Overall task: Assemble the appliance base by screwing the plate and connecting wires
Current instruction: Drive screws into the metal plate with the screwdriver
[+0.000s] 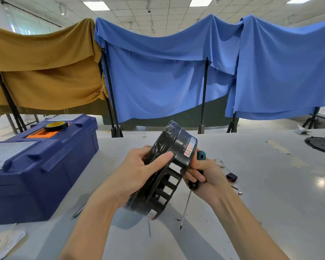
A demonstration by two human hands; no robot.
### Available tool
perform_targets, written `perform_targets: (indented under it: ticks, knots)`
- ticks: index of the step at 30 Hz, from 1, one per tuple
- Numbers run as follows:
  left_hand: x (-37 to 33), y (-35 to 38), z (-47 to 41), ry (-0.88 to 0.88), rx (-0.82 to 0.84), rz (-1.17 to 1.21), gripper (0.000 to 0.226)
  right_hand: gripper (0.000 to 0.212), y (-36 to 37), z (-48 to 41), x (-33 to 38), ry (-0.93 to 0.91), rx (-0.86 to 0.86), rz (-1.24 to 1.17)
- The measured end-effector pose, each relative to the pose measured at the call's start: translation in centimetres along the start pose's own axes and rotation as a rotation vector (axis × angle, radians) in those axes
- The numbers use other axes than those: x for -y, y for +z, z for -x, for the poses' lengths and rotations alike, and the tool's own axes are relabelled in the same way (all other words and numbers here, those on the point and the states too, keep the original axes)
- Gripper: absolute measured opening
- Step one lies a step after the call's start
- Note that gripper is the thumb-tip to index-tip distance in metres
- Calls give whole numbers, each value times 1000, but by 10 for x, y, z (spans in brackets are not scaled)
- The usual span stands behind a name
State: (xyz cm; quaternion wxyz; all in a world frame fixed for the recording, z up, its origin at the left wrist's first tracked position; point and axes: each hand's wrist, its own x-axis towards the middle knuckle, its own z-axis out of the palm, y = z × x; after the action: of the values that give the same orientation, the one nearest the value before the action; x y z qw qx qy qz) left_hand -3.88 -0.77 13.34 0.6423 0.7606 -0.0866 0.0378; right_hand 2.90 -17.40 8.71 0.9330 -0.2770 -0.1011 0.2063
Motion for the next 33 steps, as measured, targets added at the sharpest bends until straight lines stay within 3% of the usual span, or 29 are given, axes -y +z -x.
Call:
perform_targets:
  ticks: [6,11,18,27,33]
  knots:
    - [5,1,2,3,58,-143,43,21,-10,8,-17,85,-73,-101]
    - [19,6,-7,10,41,-231,15,20,-20,13,-26,107,-213,-147]
    - [42,16,-20,46,85,-502,23,29,-24,25,-31,124,-425,-268]
    - [64,42,-20,82,166,-679,6,34,-47,29,-23,183,-604,-165]
    - [80,48,-21,94,208,-826,33,24,-59,41,-17,271,-627,-142]
